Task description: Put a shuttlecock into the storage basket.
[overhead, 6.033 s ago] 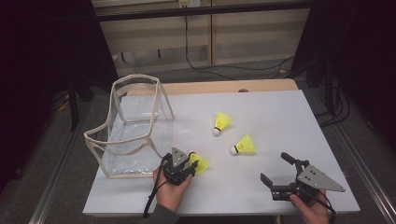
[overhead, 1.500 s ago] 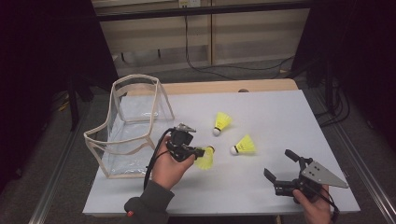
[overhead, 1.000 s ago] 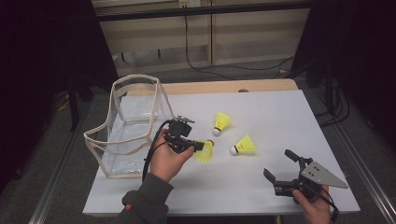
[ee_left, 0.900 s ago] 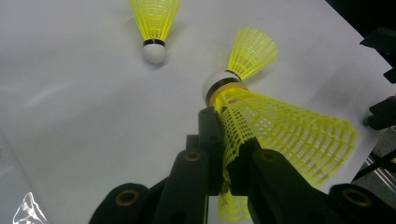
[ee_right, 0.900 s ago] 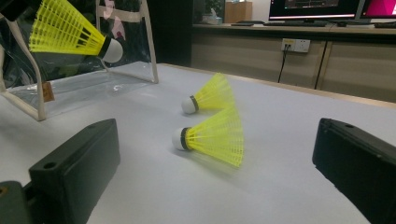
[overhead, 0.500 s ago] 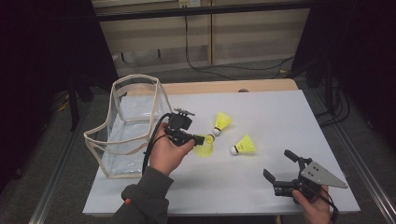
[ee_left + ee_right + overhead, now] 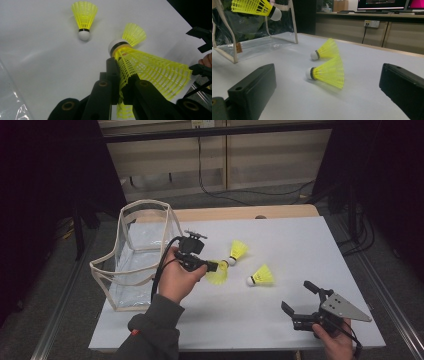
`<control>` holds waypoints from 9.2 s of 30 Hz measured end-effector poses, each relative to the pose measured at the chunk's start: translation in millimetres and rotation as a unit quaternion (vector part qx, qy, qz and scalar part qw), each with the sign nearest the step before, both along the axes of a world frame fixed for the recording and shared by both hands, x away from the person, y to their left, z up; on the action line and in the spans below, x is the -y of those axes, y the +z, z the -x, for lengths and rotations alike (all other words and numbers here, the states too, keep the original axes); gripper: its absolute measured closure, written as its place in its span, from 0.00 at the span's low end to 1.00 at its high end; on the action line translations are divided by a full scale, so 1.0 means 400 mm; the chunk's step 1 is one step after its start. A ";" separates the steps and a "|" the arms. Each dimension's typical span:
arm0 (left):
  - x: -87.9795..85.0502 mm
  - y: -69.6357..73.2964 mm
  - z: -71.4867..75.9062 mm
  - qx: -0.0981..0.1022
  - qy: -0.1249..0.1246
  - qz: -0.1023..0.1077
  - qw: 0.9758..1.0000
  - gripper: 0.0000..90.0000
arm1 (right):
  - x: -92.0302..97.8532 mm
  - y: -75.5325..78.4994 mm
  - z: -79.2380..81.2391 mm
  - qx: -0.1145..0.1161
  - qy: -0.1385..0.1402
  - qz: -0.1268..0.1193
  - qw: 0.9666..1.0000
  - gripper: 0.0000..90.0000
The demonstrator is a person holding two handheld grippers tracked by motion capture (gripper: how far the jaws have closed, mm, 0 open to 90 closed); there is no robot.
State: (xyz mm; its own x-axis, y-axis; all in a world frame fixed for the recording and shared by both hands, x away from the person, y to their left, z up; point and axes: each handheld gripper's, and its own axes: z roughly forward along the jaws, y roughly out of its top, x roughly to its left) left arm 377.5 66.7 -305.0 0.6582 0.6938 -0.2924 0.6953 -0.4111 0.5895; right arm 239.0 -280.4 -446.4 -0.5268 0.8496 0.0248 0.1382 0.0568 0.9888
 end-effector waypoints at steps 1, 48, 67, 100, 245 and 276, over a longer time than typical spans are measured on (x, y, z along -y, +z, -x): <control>-0.001 0.005 -0.003 -0.001 0.000 0.000 1.000 0.98 | 0.000 0.000 0.000 -0.001 0.000 0.000 1.000 0.01; -0.024 0.117 -0.054 -0.001 0.031 -0.008 0.999 0.98 | -0.002 0.000 0.001 0.000 0.003 0.002 1.000 0.01; -0.028 0.144 -0.066 -0.001 0.040 -0.009 0.999 0.98 | -0.002 0.001 0.002 0.001 0.002 0.001 1.000 0.01; -0.050 0.169 -0.099 -0.005 0.065 -0.016 0.998 0.98 | -0.001 0.003 0.003 0.001 0.004 -0.001 1.000 0.01; -0.256 0.311 -0.167 0.005 0.177 -0.028 0.984 0.98 | 0.003 0.007 0.004 0.005 0.001 -0.001 1.000 0.01; -0.311 0.304 -0.172 0.006 0.195 -0.040 0.980 0.97 | 0.005 0.007 0.005 0.006 0.000 0.000 1.000 0.01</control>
State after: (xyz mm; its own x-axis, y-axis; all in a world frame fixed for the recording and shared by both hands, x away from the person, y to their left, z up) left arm 446.3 191.2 -183.4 0.3409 0.9141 -0.2196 0.8017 -0.1607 0.5757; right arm 236.9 -282.3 -443.5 -0.5264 0.8500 0.0192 0.1267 0.0561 0.9904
